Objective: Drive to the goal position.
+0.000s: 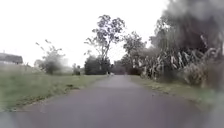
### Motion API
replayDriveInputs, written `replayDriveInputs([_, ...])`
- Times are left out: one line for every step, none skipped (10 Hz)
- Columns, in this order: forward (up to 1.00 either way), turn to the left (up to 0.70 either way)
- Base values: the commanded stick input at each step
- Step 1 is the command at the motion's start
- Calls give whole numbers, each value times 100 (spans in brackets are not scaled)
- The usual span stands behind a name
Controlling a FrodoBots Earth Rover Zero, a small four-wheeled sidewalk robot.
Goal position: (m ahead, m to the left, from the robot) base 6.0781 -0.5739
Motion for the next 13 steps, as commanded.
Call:
replayDriveInputs([85,0])
replayDriveInputs([85,0])
replayDriveInputs([85,0])
replayDriveInputs([85,0])
replayDriveInputs([85,0])
replayDriveInputs([85,0])
replayDriveInputs([85,0])
replayDriveInputs([85,0])
replayDriveInputs([85,0])
replayDriveInputs([85,0])
replayDriveInputs([85,0])
replayDriveInputs([85,0])
replayDriveInputs([85,0])
